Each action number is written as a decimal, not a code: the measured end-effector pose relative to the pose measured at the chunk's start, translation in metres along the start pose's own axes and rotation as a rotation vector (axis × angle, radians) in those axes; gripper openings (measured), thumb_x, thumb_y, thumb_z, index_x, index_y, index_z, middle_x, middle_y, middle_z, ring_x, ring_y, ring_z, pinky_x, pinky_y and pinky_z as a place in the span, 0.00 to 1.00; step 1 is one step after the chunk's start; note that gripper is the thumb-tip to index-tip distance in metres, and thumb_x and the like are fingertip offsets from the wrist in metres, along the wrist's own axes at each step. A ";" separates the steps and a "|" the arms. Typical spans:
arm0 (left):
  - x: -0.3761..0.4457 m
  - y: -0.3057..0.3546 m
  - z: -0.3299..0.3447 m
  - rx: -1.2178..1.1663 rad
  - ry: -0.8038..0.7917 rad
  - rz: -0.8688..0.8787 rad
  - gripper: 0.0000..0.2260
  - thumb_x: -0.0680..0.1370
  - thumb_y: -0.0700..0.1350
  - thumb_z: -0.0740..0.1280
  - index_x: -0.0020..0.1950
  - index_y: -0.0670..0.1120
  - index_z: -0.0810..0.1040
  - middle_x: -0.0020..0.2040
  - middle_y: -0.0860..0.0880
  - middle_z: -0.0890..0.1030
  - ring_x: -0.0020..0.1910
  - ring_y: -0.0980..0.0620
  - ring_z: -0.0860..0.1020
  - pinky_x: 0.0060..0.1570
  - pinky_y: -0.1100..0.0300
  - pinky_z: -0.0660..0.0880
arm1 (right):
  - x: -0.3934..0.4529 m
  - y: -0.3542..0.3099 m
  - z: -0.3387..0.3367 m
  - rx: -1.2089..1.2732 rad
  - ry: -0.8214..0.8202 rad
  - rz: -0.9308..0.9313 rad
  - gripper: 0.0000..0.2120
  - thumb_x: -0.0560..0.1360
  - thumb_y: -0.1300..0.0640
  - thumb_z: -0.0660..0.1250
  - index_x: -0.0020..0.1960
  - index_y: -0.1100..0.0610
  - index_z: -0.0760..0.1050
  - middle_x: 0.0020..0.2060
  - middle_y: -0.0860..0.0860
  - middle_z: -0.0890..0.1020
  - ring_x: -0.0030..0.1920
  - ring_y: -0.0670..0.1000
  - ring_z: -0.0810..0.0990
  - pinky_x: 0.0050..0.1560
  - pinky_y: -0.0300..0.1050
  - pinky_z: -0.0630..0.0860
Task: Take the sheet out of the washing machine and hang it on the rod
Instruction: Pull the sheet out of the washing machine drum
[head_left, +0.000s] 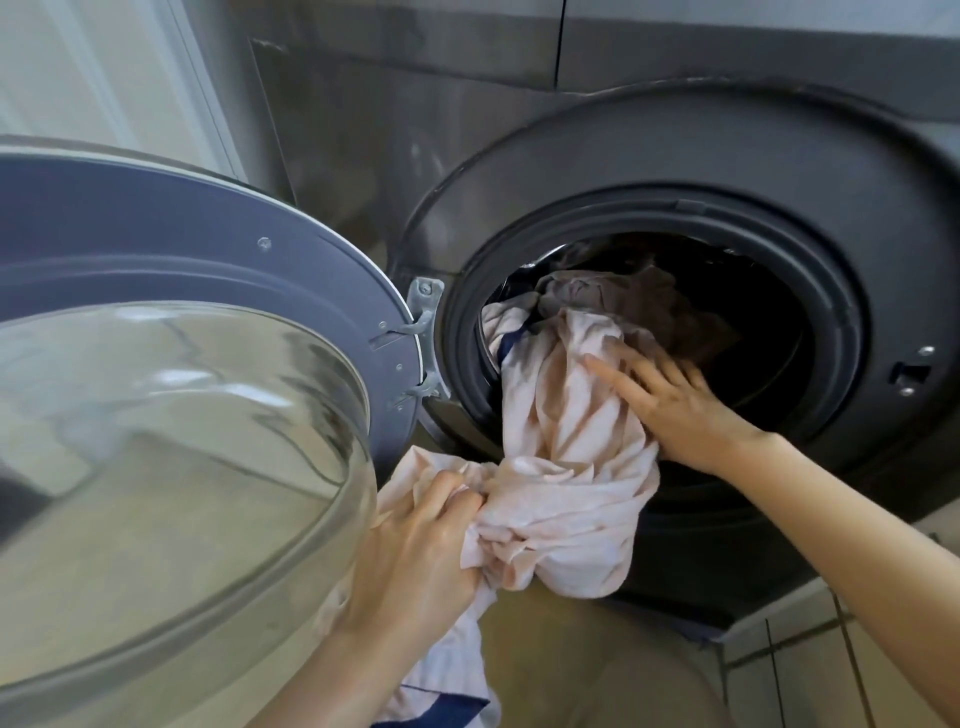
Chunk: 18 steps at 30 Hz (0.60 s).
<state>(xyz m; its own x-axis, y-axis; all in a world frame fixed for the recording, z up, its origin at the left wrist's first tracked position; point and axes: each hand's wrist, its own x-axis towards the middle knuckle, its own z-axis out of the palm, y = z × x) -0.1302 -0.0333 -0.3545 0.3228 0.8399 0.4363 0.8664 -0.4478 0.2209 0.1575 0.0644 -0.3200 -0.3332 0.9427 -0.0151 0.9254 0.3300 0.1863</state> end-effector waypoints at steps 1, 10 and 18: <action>0.000 0.000 0.000 0.003 -0.020 0.010 0.15 0.63 0.56 0.65 0.43 0.50 0.80 0.47 0.56 0.78 0.41 0.54 0.74 0.26 0.66 0.66 | 0.007 -0.004 -0.003 -0.013 0.059 -0.051 0.46 0.77 0.59 0.61 0.71 0.39 0.25 0.76 0.52 0.41 0.76 0.62 0.42 0.71 0.64 0.52; 0.003 0.001 0.003 -0.008 -0.252 0.108 0.17 0.62 0.54 0.62 0.50 0.56 0.76 0.56 0.62 0.77 0.45 0.58 0.79 0.27 0.60 0.74 | 0.072 -0.039 0.002 -0.134 -0.167 -0.324 0.40 0.76 0.68 0.51 0.74 0.37 0.35 0.77 0.45 0.39 0.75 0.62 0.37 0.72 0.65 0.45; -0.002 -0.009 0.005 0.028 -0.243 0.018 0.18 0.61 0.49 0.67 0.50 0.56 0.74 0.47 0.58 0.78 0.42 0.54 0.79 0.25 0.58 0.73 | 0.047 0.001 0.005 -0.229 -0.438 -0.188 0.24 0.78 0.44 0.56 0.73 0.41 0.57 0.74 0.47 0.57 0.75 0.58 0.48 0.71 0.62 0.43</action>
<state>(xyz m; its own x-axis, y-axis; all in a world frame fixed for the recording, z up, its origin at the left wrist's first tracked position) -0.1363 -0.0292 -0.3619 0.4171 0.8826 0.2169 0.8690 -0.4572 0.1893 0.1439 0.1095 -0.3258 -0.3378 0.8162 -0.4688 0.7771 0.5228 0.3503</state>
